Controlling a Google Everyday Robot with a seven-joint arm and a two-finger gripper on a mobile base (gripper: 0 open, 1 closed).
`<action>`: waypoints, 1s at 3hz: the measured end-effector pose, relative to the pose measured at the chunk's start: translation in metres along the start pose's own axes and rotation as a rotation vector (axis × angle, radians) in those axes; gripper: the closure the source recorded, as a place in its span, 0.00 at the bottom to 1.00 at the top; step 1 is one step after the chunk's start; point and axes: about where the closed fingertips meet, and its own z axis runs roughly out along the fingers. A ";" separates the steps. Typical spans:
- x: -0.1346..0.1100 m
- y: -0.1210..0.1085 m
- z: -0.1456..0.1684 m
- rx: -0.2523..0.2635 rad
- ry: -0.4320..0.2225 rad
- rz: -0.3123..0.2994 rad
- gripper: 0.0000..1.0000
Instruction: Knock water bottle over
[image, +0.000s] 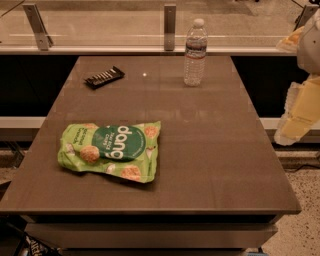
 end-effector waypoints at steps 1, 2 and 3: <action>0.000 0.000 0.000 0.001 0.000 0.000 0.00; 0.008 -0.017 -0.009 0.042 -0.019 0.061 0.00; 0.016 -0.037 -0.015 0.100 -0.074 0.146 0.00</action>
Offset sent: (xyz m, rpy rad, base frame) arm 0.0267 -0.0346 0.0227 0.0753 -0.0722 -0.1483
